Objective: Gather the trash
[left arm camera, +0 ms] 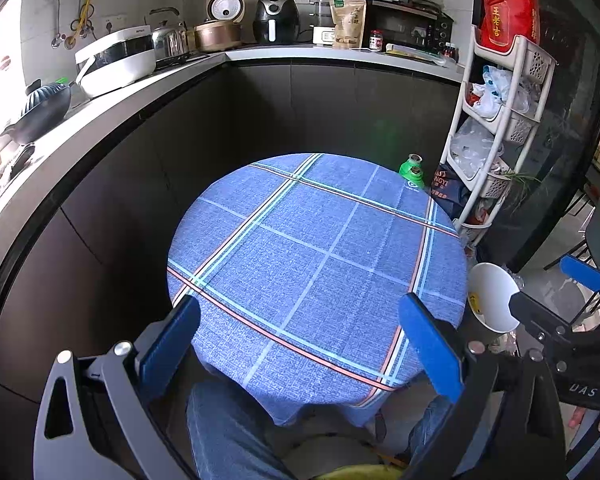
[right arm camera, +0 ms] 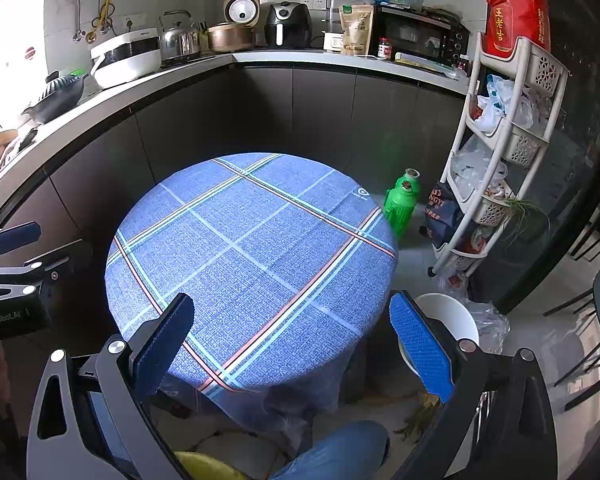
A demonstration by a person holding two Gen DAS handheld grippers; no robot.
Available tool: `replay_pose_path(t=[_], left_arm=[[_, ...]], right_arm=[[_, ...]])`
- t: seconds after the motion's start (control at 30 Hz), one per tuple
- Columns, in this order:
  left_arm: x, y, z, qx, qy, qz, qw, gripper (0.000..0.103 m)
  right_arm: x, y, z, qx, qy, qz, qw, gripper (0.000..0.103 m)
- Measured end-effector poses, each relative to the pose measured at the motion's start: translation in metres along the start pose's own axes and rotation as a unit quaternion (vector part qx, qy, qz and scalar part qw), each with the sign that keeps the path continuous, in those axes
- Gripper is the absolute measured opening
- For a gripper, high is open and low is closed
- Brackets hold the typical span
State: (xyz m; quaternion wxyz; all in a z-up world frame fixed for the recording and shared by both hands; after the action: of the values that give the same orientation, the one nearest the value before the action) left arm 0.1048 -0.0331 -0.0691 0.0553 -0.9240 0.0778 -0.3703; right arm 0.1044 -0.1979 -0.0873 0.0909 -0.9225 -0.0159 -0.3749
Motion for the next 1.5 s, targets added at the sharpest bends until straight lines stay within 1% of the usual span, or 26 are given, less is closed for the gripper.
replay_pose_path(t=[0.5, 1.5], left_arm=[[0.0055, 0.0084, 0.0005, -0.004, 0.003, 0.002, 1.0, 0.099], [0.0042, 0.0068, 0.0002, -0.005, 0.003, 0.001, 1.0, 0.099]], right_arm=[[-0.0001, 0.0005, -0.0002, 0.001, 0.0, 0.0, 1.0, 0.094], [-0.0007, 0.002, -0.0007, 0.001, 0.0, 0.0, 1.0, 0.094]])
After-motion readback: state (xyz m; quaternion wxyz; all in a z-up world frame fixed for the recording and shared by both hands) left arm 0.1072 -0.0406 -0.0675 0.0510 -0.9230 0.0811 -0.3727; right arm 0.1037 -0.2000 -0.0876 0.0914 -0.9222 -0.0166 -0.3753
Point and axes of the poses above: each gripper's, at about its wrist camera, not at the fingertips, and z roughly the way its jaws point, y to its right, x to its top, the point moved 10 cm from there along z, roughly the way its jaws point, and after that the axes turned 12 degrees about z, right-handed, at the moved point
